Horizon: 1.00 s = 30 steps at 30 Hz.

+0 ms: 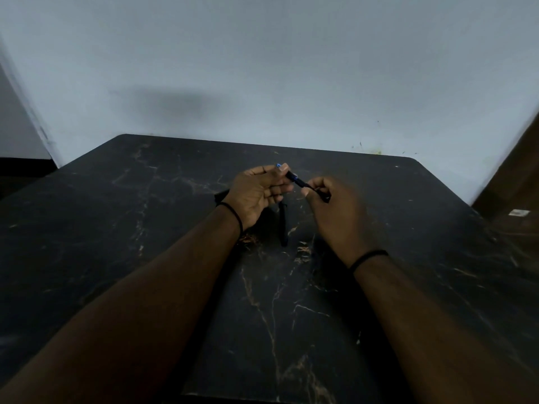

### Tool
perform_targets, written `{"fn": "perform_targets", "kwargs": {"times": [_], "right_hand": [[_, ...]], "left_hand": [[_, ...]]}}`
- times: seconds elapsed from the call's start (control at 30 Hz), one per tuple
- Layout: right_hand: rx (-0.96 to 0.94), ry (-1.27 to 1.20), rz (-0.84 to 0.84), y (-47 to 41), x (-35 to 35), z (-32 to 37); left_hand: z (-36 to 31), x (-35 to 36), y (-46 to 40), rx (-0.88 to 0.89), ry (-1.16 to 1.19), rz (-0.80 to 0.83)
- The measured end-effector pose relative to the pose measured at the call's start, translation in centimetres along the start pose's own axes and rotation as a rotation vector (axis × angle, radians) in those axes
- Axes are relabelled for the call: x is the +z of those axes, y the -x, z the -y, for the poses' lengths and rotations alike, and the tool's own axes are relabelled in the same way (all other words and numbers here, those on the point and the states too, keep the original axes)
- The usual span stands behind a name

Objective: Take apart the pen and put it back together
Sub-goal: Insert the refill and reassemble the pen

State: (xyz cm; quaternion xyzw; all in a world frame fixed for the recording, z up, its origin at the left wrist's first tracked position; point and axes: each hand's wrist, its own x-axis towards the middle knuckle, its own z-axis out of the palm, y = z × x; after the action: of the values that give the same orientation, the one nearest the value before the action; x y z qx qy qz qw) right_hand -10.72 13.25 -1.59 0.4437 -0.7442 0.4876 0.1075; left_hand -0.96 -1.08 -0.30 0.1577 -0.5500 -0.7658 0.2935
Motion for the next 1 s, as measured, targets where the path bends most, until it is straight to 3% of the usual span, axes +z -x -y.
{"fn": "perform_targets", "kwargs": {"times": [0.47,0.63,0.8,1.0], "right_hand": [[0.066,0.099,0.032,-0.5,0.7,-0.6],[0.088,0.009,0.004,-0.5,0.8,-0.9],[0.068,0.122,0.026,-0.6,0.8,-1.1],[0.103,0.036,0.017,-0.6,0.8,-0.9]], "left_hand": [[-0.1,-0.1,0.1,0.003,-0.002,0.008],[0.0,-0.1,0.0,0.002,0.002,-0.002],[0.0,-0.2,0.1,0.008,0.000,0.010],[0.1,-0.2,0.0,0.011,0.000,0.011]]}}
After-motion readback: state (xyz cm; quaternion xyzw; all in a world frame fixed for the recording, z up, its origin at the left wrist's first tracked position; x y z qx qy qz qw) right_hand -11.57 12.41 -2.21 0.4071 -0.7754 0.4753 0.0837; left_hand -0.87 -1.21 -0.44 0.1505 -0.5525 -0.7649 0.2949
